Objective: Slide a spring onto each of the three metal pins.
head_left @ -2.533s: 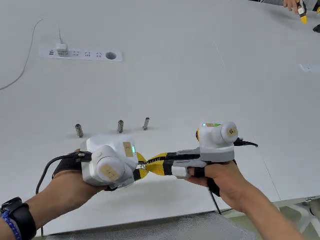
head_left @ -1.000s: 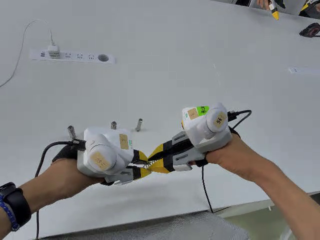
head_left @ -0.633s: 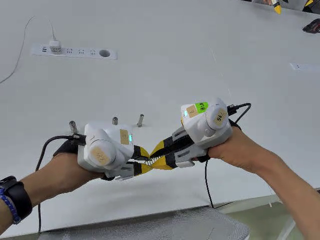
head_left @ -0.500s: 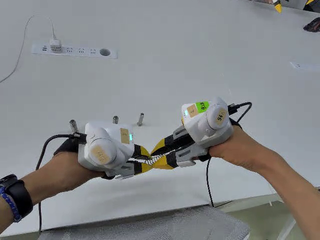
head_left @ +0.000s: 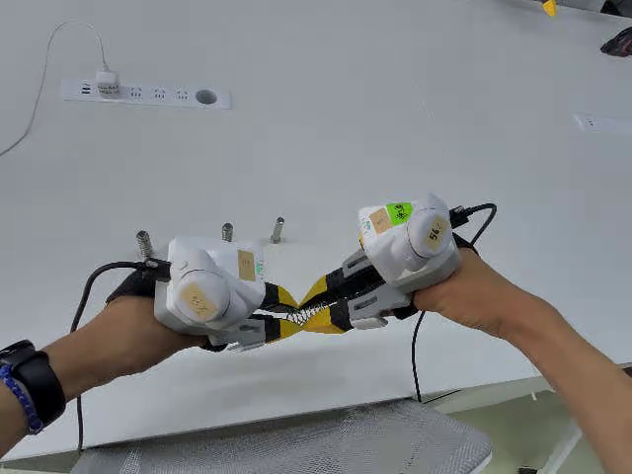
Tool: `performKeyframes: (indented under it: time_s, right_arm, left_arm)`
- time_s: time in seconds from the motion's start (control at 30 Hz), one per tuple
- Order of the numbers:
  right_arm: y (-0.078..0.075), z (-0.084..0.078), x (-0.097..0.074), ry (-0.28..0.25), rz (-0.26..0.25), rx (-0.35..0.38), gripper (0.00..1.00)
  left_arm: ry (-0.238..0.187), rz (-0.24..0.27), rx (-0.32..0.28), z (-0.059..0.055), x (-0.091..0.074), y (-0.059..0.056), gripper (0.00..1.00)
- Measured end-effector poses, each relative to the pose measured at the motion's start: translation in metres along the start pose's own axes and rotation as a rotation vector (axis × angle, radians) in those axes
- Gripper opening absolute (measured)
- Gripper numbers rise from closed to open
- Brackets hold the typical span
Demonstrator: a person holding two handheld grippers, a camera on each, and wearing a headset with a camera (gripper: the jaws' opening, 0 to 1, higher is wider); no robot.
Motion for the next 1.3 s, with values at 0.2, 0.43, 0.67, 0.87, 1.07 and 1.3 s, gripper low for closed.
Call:
performKeyframes:
  time_s: [0.2, 0.43, 0.67, 0.87, 1.07, 1.3]
  right_arm:
    - [0.000, 0.001, 0.001, 0.003, -0.004, 0.015, 0.12]
    - [-0.002, 0.001, 0.005, 0.015, 0.001, 0.029, 0.12]
    - [-0.005, 0.000, 0.006, 0.018, 0.005, 0.038, 0.12]
    - [-0.010, -0.004, 0.003, 0.025, -0.006, 0.058, 0.12]
    - [-0.018, -0.013, 0.003, 0.056, -0.043, 0.101, 0.12]
    - [-0.028, -0.026, 0.006, 0.129, -0.086, 0.165, 0.12]
  left_arm:
    - [-0.011, -0.001, -0.028, -0.003, -0.001, 0.001, 0.10]
    - [-0.013, 0.006, -0.068, -0.007, 0.000, 0.001, 0.10]
    - [-0.007, 0.017, -0.096, -0.014, 0.001, 0.001, 0.11]
    - [-0.006, 0.034, -0.150, -0.025, -0.002, 0.002, 0.11]
    - [0.007, 0.058, -0.195, -0.038, -0.004, 0.001, 0.14]
    - [0.018, 0.091, -0.245, -0.052, -0.006, -0.001, 0.18]
Point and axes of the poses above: the centre of the closed fingertips' face, and the gripper's own axes: x roughly forward along the fingers, y roughly to its left, z roughly out of its top, the point moved 10 cm from there along -x, roughly backward along the fingers, and after that the axes turned 9 degrees about y, right-handed, at the moved point
